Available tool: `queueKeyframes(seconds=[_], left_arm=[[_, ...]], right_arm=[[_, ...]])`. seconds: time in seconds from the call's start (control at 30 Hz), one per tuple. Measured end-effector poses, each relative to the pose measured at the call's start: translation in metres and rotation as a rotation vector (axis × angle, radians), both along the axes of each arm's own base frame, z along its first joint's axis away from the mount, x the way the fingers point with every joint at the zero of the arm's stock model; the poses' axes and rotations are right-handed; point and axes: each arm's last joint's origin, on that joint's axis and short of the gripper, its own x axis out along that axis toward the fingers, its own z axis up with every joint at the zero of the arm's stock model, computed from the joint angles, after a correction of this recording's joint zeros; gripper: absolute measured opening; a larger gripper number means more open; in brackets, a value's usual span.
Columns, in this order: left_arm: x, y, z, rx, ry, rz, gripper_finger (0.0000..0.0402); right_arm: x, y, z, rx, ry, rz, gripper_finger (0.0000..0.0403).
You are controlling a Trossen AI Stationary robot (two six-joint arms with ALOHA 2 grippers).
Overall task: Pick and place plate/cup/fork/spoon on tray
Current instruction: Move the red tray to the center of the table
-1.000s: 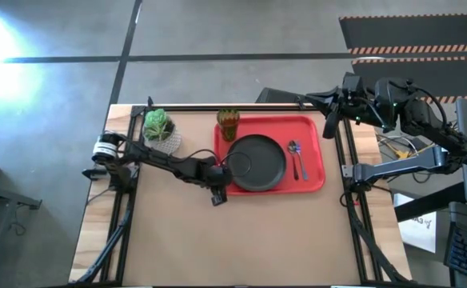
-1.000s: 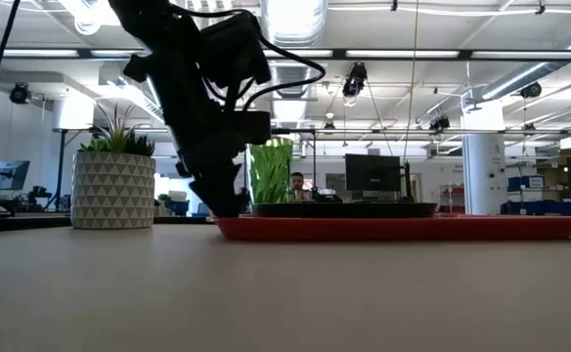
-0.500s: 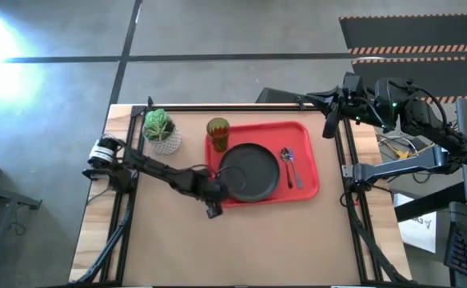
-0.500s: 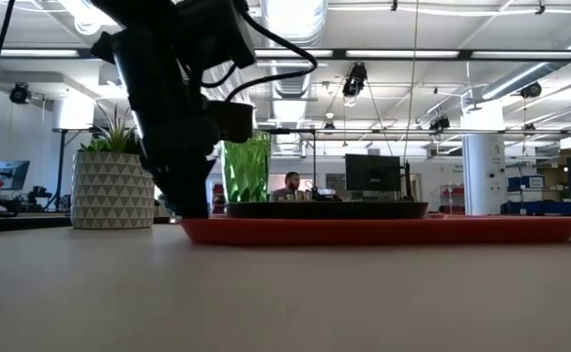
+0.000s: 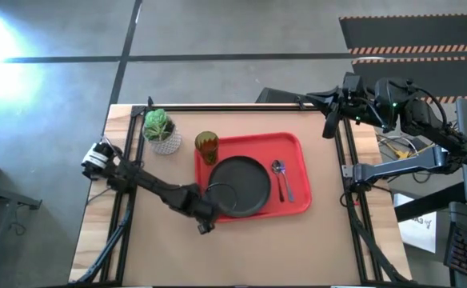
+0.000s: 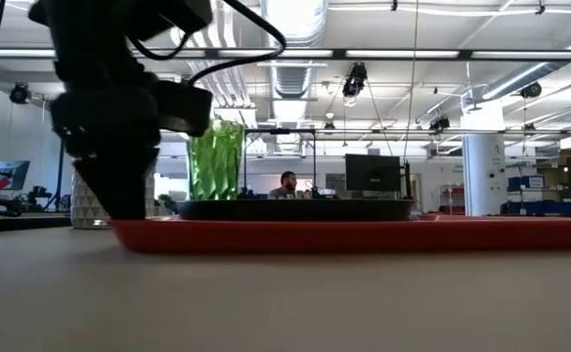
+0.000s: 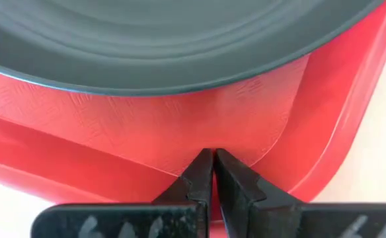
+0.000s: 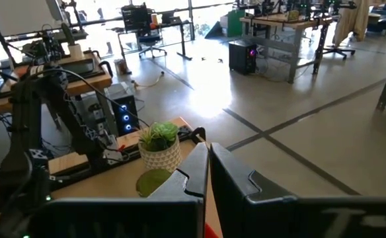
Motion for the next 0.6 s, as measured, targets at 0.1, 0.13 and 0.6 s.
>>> queueKeyframes(seconds=[0.1, 0.13, 0.6], left_arm=[[-0.006, -0.012, 0.000, -0.014, 0.005, 0.017, 0.0003], [-0.008, -0.015, 0.000, -0.018, 0.008, 0.021, 0.0003], [-0.024, -0.037, 0.021, 0.063, -0.044, 0.033, 0.0001]], right_arm=[[0.000, 0.000, 0.000, -0.001, 0.000, 0.000, 0.0009], [0.000, 0.000, 0.000, -0.001, 0.000, 0.000, 0.0009], [0.002, 0.000, -0.004, 0.009, 0.036, 0.000, 0.0009]])
